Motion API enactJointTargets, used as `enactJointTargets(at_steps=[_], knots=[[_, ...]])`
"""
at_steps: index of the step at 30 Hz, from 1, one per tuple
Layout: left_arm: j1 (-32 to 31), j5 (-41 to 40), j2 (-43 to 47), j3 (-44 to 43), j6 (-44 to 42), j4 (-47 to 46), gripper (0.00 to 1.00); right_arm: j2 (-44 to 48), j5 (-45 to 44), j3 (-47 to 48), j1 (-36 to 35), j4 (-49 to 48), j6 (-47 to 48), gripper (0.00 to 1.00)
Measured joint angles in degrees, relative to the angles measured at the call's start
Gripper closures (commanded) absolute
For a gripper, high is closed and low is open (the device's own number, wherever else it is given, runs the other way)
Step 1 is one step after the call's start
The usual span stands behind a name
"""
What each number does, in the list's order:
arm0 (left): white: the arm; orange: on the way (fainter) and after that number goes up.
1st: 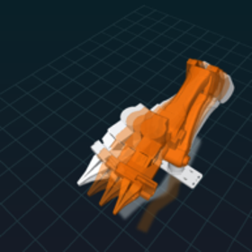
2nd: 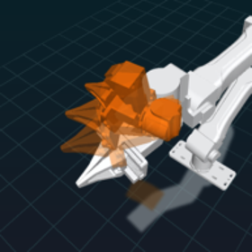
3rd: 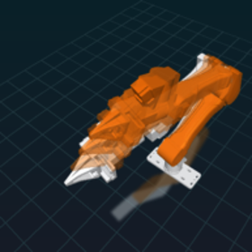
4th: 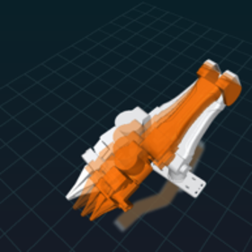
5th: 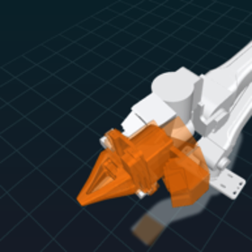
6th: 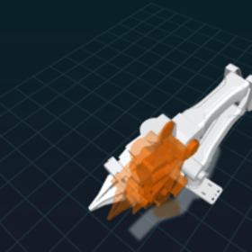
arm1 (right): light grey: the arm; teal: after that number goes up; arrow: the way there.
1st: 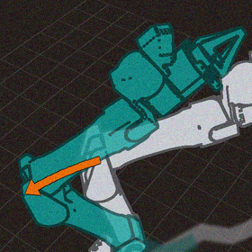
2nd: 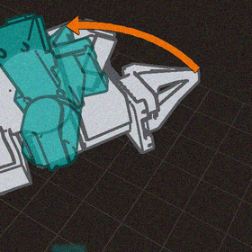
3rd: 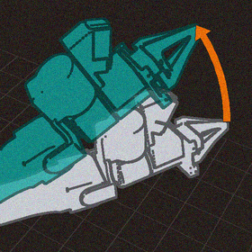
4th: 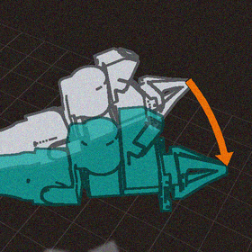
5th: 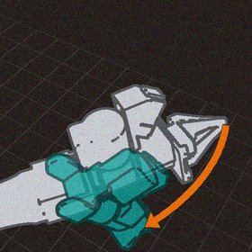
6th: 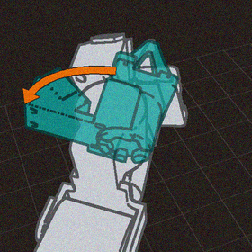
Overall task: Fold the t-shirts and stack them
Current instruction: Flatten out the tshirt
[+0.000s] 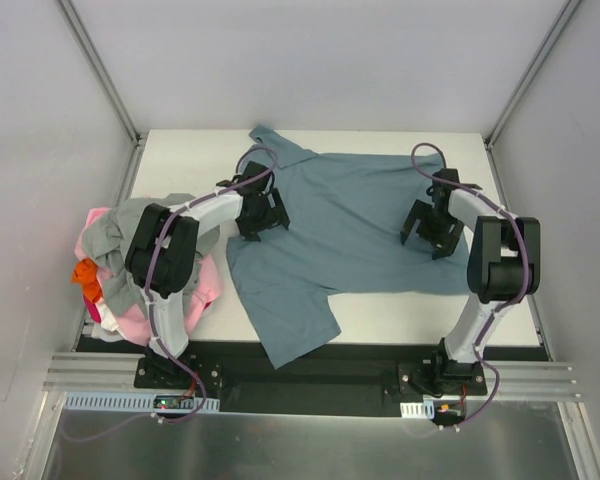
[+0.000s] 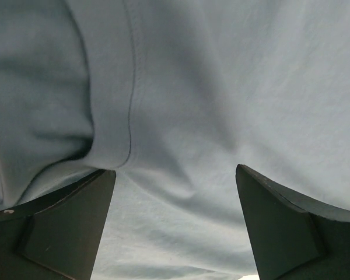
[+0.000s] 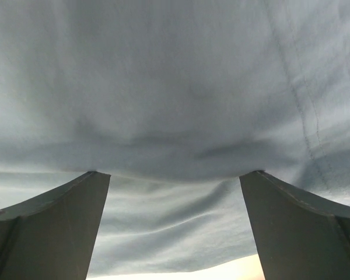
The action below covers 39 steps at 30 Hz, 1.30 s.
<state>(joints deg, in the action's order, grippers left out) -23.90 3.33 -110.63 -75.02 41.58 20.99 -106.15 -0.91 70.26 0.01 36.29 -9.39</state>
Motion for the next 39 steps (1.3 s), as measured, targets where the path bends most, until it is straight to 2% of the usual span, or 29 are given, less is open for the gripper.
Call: enactJointTargets(at_steps=[9,20,30,36,39], knots=[[2.43,0.7,-4.92,-6.99,-0.44,0.26,0.14,-5.97,-0.13,8.55,0.0,0.96,0.66,0.04],[7.13,1.14,-15.08,-22.58,-3.72,2.01,0.13,-14.64,1.09,22.03,0.0,0.81,0.48,0.04],[9.05,1.16,-20.68,-31.65,-6.38,3.06,0.13,-21.03,3.48,32.44,0.0,0.5,0.5,0.04],[9.75,2.1,-19.91,-31.95,-8.24,4.74,0.09,-19.5,4.61,32.2,0.15,0.83,1.11,0.04],[9.7,2.69,-15.08,-29.83,-9.11,6.38,0.06,-14.21,5.55,29.66,0.17,2.01,1.97,0.04]])
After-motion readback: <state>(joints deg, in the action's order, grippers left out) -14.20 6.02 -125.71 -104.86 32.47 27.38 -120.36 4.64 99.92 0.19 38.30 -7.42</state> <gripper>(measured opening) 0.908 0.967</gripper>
